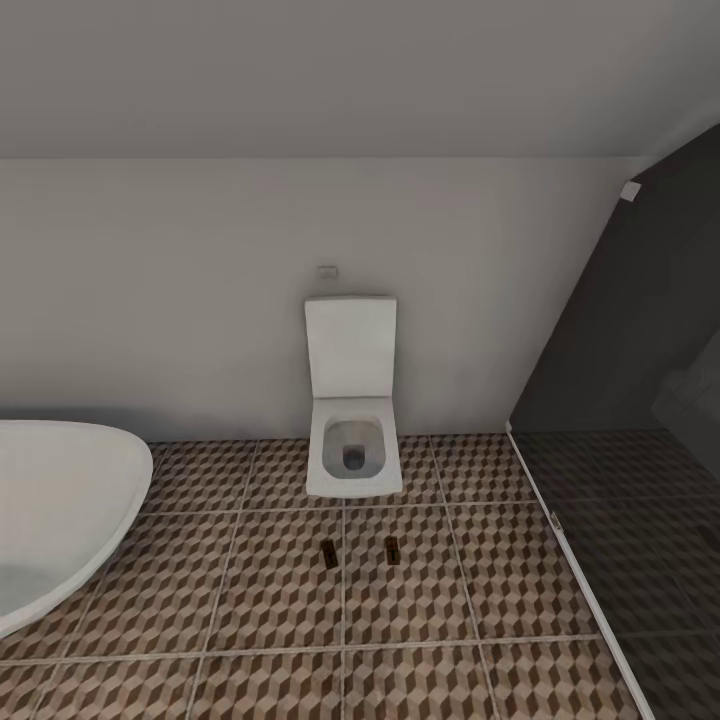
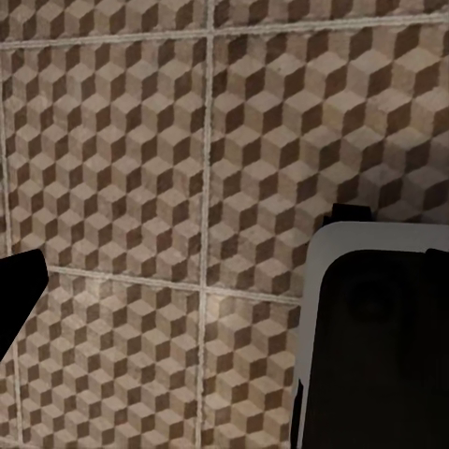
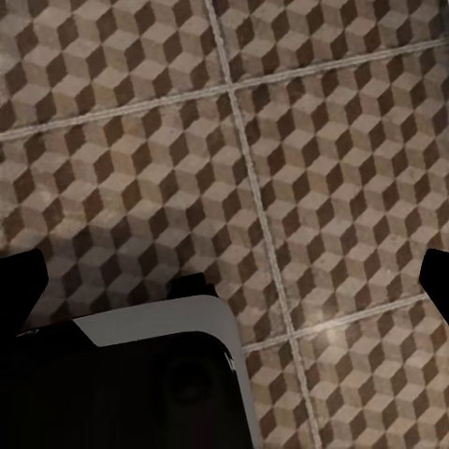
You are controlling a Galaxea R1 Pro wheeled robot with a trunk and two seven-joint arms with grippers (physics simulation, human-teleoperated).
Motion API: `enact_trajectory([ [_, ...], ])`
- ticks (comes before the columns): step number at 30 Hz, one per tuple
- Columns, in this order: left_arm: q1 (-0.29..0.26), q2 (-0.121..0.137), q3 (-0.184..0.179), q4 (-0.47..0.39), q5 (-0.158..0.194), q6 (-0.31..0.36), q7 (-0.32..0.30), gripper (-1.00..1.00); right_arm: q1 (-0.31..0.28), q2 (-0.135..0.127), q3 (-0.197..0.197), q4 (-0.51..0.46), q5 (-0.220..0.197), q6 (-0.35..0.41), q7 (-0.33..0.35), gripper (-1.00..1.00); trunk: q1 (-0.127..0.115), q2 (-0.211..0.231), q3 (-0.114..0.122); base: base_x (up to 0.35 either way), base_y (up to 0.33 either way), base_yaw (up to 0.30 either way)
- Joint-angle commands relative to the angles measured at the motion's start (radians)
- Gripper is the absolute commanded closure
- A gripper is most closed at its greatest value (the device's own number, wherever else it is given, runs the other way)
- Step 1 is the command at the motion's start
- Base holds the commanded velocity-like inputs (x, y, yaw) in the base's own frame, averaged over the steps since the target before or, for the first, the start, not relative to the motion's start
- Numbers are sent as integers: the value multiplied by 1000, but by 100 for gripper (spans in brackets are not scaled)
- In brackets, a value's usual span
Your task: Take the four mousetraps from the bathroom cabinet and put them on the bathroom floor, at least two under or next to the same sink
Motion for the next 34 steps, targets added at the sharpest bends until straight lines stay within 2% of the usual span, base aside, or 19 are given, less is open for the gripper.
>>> enact_trajectory([
  [1, -1, -1, -8, 4, 5, -5, 1, -100, -1, 0, 9, 0, -5, -2, -4, -100, 0, -2, -2, 0, 0, 0],
  [34, -1, -1, -8, 4, 5, -5, 1, -100, 0, 2, 9, -1, -5, -2, -4, -100, 0, -2, -2, 0, 0, 0],
])
